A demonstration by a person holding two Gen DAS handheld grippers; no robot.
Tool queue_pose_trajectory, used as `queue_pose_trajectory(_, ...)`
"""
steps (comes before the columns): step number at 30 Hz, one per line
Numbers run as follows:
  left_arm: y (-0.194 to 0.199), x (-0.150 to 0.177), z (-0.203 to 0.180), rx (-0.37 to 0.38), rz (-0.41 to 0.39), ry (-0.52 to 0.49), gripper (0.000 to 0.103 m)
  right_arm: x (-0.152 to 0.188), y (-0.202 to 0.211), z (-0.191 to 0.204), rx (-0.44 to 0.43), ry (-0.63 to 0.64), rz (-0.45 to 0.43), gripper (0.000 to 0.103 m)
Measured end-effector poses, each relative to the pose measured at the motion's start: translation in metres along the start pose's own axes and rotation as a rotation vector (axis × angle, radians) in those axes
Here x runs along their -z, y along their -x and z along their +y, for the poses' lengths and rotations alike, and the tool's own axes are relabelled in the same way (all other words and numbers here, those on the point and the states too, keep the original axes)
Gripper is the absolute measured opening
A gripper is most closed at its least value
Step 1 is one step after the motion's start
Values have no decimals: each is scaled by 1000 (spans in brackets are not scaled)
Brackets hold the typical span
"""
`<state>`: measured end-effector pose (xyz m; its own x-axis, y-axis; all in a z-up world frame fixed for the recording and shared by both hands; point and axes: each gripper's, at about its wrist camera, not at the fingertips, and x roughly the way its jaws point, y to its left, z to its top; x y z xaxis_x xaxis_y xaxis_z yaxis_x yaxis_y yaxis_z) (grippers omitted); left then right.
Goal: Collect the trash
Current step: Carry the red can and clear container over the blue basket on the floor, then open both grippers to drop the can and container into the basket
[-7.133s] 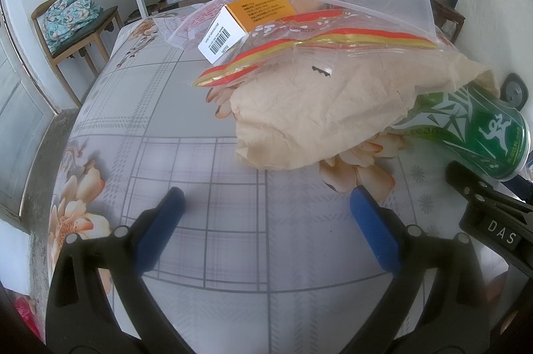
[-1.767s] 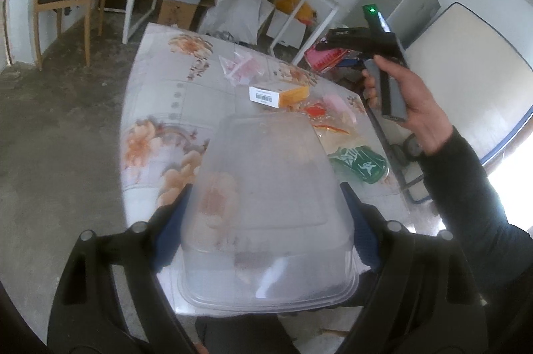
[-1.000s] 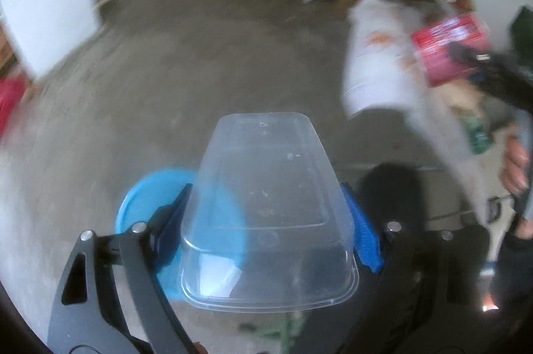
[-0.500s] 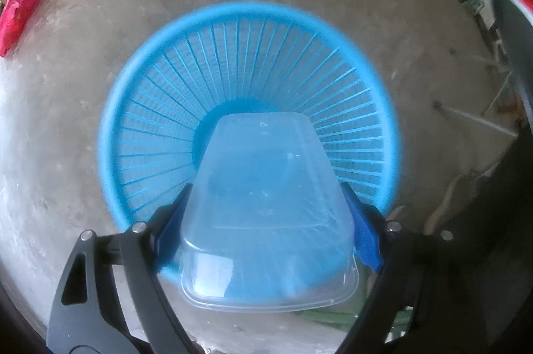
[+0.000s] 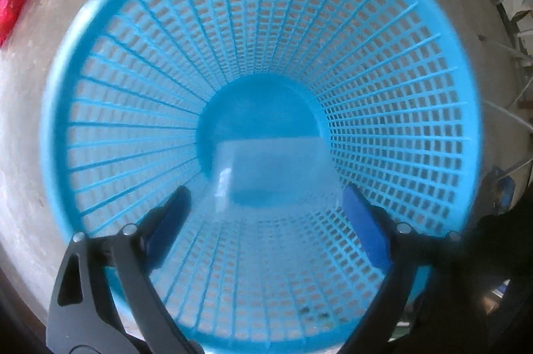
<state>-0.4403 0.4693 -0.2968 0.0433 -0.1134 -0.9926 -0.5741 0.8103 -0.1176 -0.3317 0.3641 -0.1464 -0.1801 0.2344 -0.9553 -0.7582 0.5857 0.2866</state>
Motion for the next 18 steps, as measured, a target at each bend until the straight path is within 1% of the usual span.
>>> queue_pose_trajectory(2,19,6,7,3,-20,3,88,-2,-6,4,-1,8,12,63)
queue_pose_trajectory(5,58,16,26,4,-78,34,88,-5,-22,10,-2,21,39,63)
queue_pose_trajectory(8,105,32,57,-26,-166,107,88,-8,-44,16,-13,33,89,63)
queue_pose_trajectory(9,114,37,65,-35,-184,130,89,-9,-52,19,-12,40,106,63)
queue_pose_trajectory(11,134,48,90,-30,-222,208,89,-14,-82,27,16,69,150,63)
queue_pose_trajectory(13,145,56,104,-8,-243,260,89,-17,-106,30,33,70,191,64)
queue_pose_trajectory(15,153,63,112,2,-258,293,89,-18,-142,33,59,82,266,64)
queue_pose_trajectory(17,157,66,115,-1,-265,292,89,-17,-164,33,111,93,308,64)
queue_pose_trajectory(18,159,67,114,-4,-270,290,89,-17,-167,33,124,98,312,65)
